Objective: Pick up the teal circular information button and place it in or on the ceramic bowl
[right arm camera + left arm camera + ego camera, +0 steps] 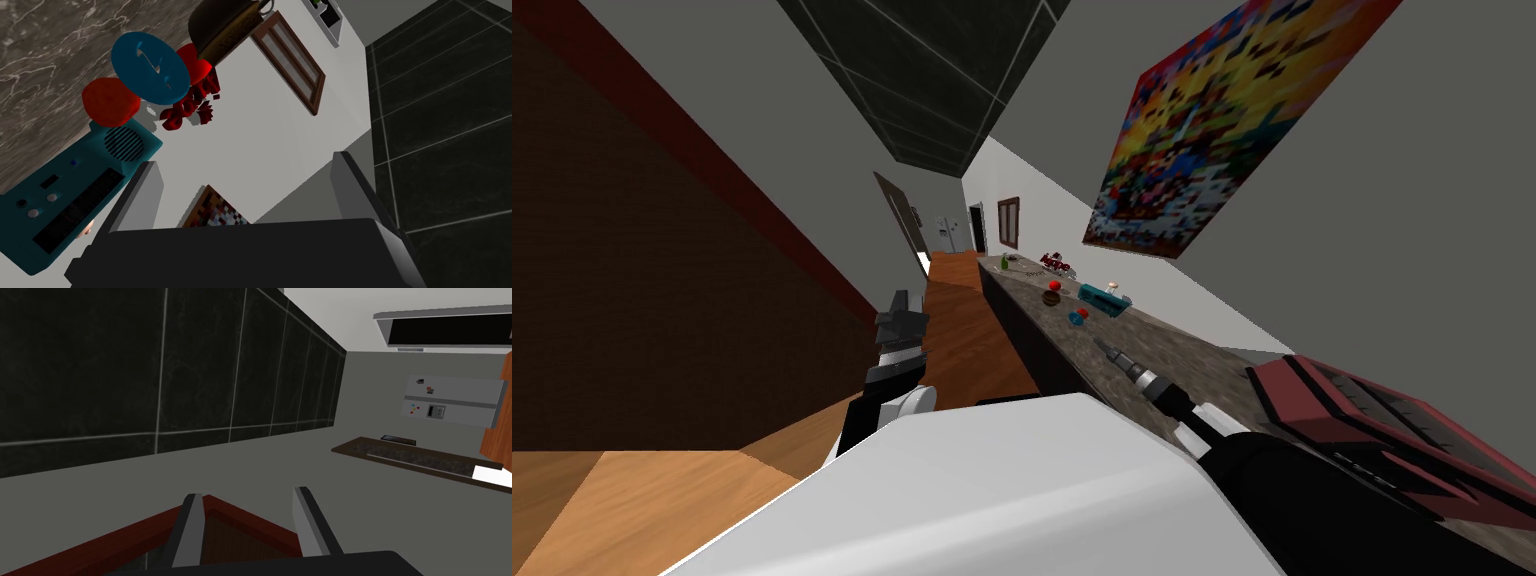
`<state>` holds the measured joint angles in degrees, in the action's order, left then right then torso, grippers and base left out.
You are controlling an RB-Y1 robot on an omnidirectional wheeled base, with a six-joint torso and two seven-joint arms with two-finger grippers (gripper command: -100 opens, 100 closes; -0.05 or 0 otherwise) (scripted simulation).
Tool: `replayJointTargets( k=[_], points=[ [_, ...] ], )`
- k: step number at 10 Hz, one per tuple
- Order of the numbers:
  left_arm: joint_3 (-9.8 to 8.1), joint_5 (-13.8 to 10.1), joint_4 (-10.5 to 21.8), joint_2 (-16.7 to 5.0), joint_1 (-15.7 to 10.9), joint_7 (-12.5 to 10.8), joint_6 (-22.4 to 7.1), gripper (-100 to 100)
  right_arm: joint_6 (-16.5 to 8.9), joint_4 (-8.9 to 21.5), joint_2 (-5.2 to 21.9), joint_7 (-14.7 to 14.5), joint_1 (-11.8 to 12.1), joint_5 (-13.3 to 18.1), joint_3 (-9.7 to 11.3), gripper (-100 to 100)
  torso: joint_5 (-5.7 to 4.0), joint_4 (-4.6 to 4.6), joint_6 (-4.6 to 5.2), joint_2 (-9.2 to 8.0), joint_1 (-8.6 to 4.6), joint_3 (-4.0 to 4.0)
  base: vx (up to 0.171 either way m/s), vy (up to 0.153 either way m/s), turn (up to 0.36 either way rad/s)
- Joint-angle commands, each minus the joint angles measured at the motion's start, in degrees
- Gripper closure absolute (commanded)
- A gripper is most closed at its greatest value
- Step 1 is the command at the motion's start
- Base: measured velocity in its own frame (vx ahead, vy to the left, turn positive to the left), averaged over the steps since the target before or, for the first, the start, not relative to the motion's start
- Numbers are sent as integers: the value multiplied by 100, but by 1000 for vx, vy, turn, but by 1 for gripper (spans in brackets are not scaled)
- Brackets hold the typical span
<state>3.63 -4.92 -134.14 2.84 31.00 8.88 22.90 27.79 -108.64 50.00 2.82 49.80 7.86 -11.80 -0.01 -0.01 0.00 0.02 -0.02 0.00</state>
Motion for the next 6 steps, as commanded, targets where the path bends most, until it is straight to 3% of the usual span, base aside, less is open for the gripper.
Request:
replayJointTargets(
  k=[1, 6],
  points=[
    [0, 0, 0, 0, 0, 0, 0, 0, 29, 63, 165, 12, 1, -4, -11, -100, 0, 0, 0, 0, 0, 0, 0, 0, 0],
    [0, 0, 0, 0, 0, 0, 0, 0, 209, 639, 1061, 16, 537, 49, -211, -100, 0, 1, -1, 5, 2, 3, 7, 5, 59]
  ],
)
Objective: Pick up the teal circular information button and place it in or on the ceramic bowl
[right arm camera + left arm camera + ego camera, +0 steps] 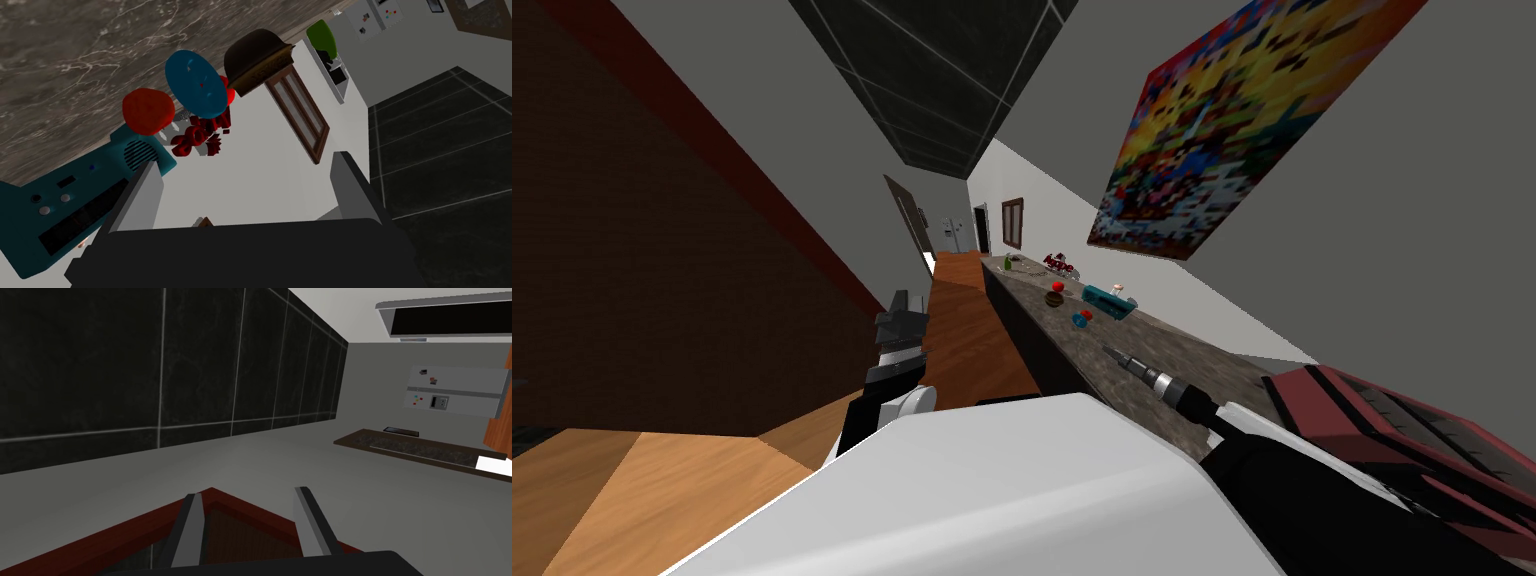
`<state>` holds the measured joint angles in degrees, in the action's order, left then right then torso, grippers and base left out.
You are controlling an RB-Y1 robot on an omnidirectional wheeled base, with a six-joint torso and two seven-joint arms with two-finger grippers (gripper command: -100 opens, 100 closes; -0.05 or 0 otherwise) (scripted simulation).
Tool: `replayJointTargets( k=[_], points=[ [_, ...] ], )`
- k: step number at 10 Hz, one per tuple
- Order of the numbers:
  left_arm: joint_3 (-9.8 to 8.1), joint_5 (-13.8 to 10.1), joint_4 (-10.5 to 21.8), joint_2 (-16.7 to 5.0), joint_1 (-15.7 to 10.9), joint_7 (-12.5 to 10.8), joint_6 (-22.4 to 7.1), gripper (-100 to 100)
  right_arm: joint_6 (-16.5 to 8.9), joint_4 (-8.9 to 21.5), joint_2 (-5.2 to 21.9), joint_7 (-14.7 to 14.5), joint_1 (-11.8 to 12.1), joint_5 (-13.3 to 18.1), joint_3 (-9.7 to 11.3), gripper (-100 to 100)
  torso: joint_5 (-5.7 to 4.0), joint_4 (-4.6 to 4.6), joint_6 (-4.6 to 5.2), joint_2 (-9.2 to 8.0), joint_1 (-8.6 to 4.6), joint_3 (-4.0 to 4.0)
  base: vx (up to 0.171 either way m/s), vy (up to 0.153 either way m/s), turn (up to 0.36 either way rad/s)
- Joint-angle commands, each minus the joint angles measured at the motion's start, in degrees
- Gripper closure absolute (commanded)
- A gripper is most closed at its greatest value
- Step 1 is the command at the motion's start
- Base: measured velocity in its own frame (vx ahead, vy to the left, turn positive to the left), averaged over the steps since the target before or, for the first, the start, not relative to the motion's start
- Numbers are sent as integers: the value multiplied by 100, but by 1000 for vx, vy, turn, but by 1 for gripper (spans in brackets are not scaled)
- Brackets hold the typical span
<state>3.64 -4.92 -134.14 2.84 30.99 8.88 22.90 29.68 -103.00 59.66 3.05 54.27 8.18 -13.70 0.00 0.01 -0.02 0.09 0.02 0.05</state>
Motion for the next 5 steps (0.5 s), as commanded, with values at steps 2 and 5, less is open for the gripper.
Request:
replayJointTargets(
  k=[2, 5],
  points=[
    [0, 0, 0, 0, 0, 0, 0, 0, 83, 266, 456, -1, 267, 36, -81, -100, 0, 0, 1, 1, 0, 0, 17, 9, 52],
    [0, 0, 0, 0, 0, 0, 0, 0, 146, 455, 947, 5, 442, 57, -136, -100, 0, 1, 1, 4, 2, 2, 20, 10, 48]
  ],
)
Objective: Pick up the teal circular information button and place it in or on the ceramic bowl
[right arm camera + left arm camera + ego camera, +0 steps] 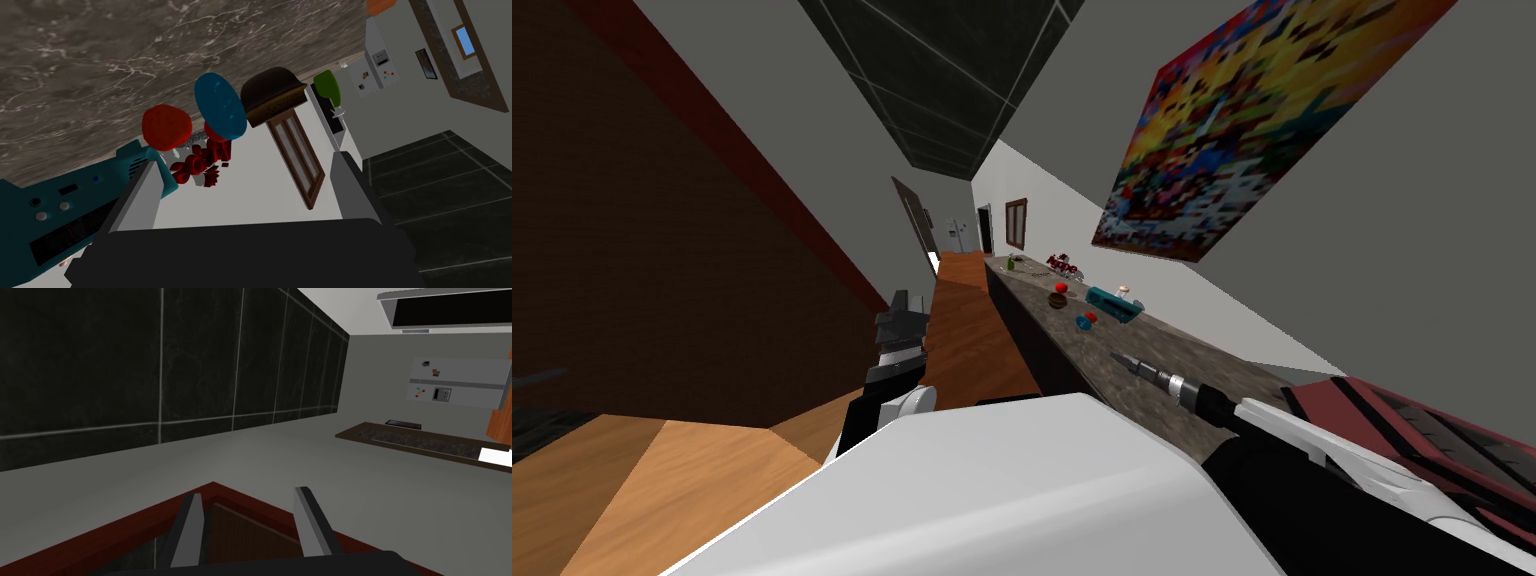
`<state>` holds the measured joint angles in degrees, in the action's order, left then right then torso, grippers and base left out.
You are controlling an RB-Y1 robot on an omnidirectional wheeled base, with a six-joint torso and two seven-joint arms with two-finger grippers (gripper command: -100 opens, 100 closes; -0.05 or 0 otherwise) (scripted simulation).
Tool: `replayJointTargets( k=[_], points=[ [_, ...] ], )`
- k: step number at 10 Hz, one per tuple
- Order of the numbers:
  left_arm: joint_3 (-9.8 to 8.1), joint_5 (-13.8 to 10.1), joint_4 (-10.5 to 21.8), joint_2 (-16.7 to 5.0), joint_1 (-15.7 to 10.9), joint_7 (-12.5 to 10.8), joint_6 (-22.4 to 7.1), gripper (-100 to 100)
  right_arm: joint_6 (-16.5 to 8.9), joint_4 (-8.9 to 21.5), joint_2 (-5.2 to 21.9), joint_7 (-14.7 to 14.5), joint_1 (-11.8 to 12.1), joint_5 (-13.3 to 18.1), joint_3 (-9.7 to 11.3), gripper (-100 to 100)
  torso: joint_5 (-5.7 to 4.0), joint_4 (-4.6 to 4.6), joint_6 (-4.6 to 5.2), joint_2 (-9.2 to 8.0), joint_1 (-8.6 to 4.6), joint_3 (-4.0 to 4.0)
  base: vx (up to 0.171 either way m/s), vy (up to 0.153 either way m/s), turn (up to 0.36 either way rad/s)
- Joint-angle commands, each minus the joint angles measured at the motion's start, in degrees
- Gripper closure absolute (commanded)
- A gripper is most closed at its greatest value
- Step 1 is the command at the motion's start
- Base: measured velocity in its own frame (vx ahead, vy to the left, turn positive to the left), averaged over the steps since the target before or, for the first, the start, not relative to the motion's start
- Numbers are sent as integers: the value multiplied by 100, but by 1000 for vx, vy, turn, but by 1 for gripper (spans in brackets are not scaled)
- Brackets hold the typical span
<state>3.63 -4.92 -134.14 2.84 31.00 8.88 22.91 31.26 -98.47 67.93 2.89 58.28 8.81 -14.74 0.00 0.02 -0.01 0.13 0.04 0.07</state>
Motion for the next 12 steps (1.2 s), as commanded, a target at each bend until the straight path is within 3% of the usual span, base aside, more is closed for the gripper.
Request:
replayJointTargets(
  k=[1, 2, 3, 4, 5, 6, 7, 12],
  points=[
    [0, 0, 0, 0, 0, 0, 0, 0, -12, 2, 192, 21, 42, -6, -31, -100, 0, 0, 0, 0, 0, 0, 9, 4, 4],
    [0, 0, 0, 0, 0, 0, 0, 0, 51, 188, 408, 29, 215, 16, -82, -100, -1, -1, 1, -3, -1, -2, 19, 12, 63],
    [0, 0, 0, 0, 0, 0, 0, 0, 51, 188, 543, 29, 215, 16, -82, -100, 0, 0, -1, -1, 0, -1, 22, 11, 47],
    [0, 0, 0, 0, 0, 0, 0, 0, 114, 372, 744, 39, 384, 38, -127, -100, 0, 0, 0, 0, 0, 0, 33, 15, 95],
    [0, 0, 0, 0, 0, 0, 0, 0, 114, 372, 885, 39, 384, 38, -127, -100, 0, 1, -1, 4, 2, 2, 33, 14, 35],
    [0, 0, 0, 0, 0, 0, 0, 0, 178, 552, 1072, 50, 549, 62, -168, -100, 0, 1, 0, 5, 2, 3, 45, 21, 76],
    [0, 0, 0, 0, 0, 0, 0, 0, 178, 552, 1218, 50, 549, 62, -168, -100, 1, 2, -1, 9, 4, 5, 36, 12, 32],
    [0, 0, 0, 0, 0, 0, 0, 0, 362, 1066, 2048, 92, 1014, 135, -260, -100, 0, 2, 0, 10, 5, 6, 44, 20, 59]
  ],
)
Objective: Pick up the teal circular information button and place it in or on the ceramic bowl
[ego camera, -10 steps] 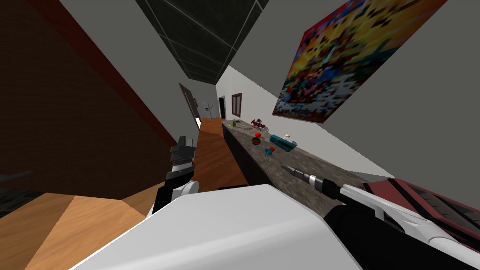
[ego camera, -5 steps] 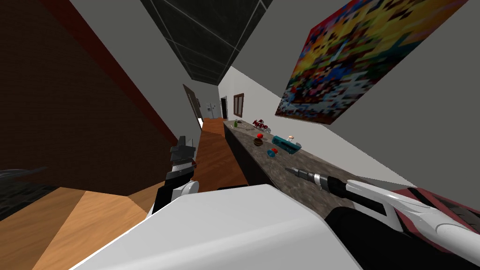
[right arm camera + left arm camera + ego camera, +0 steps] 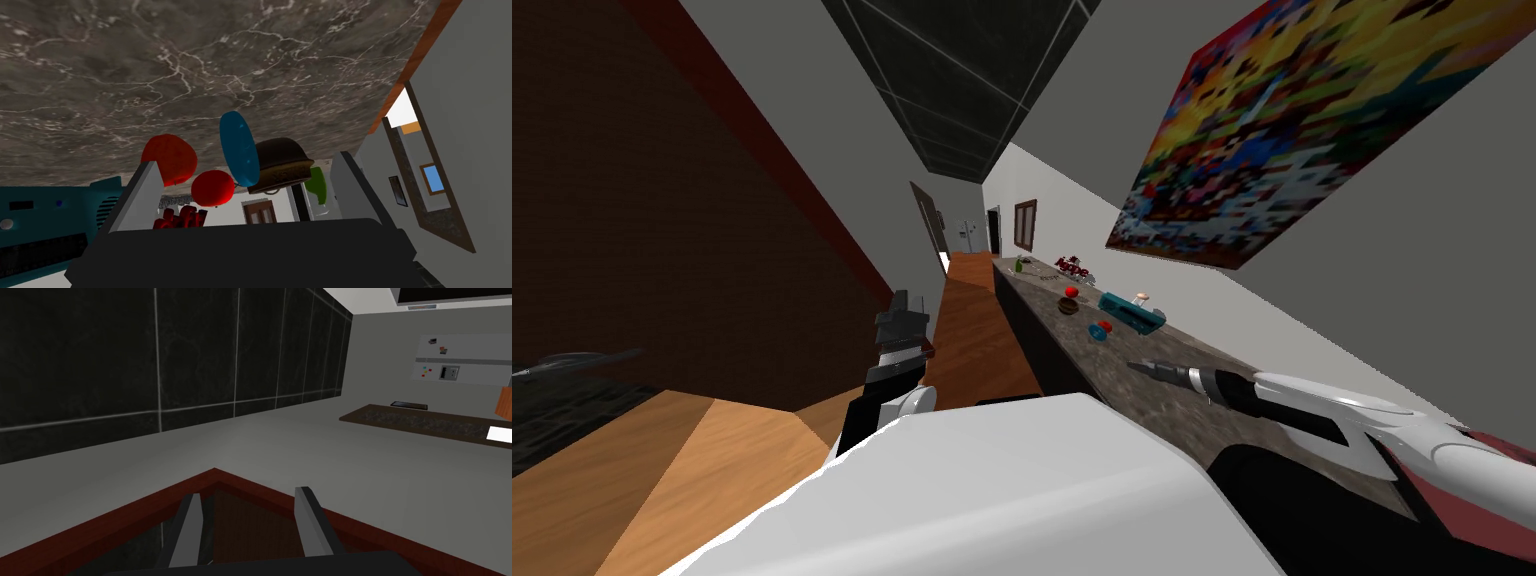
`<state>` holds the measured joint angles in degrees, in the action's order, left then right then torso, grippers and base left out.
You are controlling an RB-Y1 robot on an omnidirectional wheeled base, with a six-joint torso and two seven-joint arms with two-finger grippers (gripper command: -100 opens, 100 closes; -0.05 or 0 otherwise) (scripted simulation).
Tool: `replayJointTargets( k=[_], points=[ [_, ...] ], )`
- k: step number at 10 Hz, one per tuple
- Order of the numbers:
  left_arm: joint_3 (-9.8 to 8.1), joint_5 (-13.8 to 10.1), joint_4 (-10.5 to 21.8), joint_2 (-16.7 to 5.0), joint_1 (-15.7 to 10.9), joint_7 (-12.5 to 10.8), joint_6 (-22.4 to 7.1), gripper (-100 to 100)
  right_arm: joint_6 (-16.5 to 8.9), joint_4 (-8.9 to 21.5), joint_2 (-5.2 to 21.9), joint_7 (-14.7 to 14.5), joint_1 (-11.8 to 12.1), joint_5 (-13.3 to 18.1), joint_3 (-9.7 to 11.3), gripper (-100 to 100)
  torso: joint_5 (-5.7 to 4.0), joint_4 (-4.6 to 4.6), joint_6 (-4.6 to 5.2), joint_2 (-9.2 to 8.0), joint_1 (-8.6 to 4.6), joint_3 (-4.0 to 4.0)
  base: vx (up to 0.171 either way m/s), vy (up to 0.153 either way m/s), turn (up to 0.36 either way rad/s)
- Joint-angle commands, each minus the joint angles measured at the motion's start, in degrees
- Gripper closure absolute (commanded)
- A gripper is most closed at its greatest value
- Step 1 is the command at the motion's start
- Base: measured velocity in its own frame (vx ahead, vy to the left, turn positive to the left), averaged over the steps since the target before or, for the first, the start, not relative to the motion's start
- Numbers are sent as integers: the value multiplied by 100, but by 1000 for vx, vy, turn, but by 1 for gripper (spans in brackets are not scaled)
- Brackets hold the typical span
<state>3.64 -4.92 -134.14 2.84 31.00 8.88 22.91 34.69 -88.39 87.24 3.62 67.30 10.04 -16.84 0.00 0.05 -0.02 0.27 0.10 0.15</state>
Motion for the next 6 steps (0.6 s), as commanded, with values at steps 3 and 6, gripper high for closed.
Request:
replayJointTargets(
  k=[3, 6],
  points=[
    [0, 0, 0, 0, 0, 0, 0, 0, 79, 219, 497, 35, 254, 37, -72, -100, 0, 0, 1, 0, 0, 0, 51, 17, 47],
    [0, 0, 0, 0, 0, 0, 0, 0, 192, 522, 991, 69, 519, 87, -101, -100, 1, 0, 3, -2, 3, -1, 55, 23, 59]
  ],
)
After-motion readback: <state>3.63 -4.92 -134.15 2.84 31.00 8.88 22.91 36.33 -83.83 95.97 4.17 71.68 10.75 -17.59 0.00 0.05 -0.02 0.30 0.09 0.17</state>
